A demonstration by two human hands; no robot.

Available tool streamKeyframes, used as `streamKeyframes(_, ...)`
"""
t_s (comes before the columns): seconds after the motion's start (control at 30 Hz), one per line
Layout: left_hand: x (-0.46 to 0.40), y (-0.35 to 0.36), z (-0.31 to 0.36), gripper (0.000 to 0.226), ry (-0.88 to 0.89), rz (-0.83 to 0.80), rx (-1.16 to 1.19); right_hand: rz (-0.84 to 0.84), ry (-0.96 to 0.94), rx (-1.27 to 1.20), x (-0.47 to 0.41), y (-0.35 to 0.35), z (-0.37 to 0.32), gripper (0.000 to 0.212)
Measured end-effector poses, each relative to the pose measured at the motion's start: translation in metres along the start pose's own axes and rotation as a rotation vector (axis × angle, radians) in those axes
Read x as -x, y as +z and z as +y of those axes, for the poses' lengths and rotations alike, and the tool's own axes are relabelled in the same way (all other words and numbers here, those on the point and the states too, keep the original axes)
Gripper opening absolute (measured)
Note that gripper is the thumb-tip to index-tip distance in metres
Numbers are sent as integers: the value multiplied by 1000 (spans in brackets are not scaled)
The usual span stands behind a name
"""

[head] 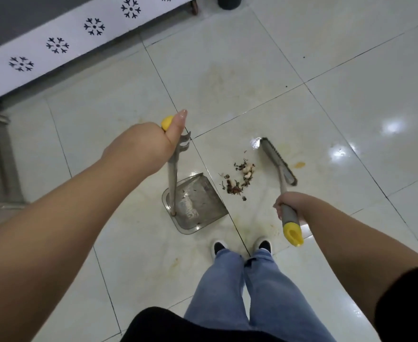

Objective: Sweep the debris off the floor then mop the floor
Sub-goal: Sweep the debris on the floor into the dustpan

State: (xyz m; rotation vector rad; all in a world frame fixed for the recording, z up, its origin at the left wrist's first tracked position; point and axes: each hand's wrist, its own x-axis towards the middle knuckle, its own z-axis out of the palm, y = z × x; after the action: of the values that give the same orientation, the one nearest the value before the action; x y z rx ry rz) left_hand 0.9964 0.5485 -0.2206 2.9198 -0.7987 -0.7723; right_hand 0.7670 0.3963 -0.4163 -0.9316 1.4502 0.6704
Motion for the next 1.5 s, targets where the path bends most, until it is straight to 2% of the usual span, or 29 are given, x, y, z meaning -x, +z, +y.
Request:
streamKeyframes(0.3, -1, 1, -28, 83, -30, 69, 13, -222, 147, 143, 21, 83, 29, 13)
streamKeyframes(0.4, 3, 2, -34, 81, -17, 84, 28, -387, 129, 107, 46, 106, 39, 27)
streamKeyframes(0.5, 11, 2, -44, 79, -4, 110, -1, -500, 120, -67, 62, 99, 41, 43)
streamKeyframes(0.67, 21, 6, -59, 79, 16, 89, -12, -439, 147, -108, 88, 39, 38, 27)
streamKeyframes(0.83, 29, 13, -69, 78, 26, 82, 14, -363, 219, -219, 114, -7, 26, 38)
streamKeyframes(1.03, 35, 18, -81, 77, 31, 95, 23, -231, 134, -129, 109, -10, 25, 32)
streamKeyframes(1.17, 38, 18, -82, 75, 14, 69, 30, -141, 57, -177, 79, 8, 30, 26)
streamKeyframes(1.27, 45, 20, -76, 74, 2, -16, 53, -168, 43, -155, 53, 38, 38, 31)
streamKeyframes(1.4, 54, 21, -71, 73, -19, -61, 80, -266, 40, -1, 40, 95, 52, 34)
streamKeyframes(1.5, 61, 24, -75, 71, 17, -30, 58, -413, 92, -137, 38, 115, 54, 35)
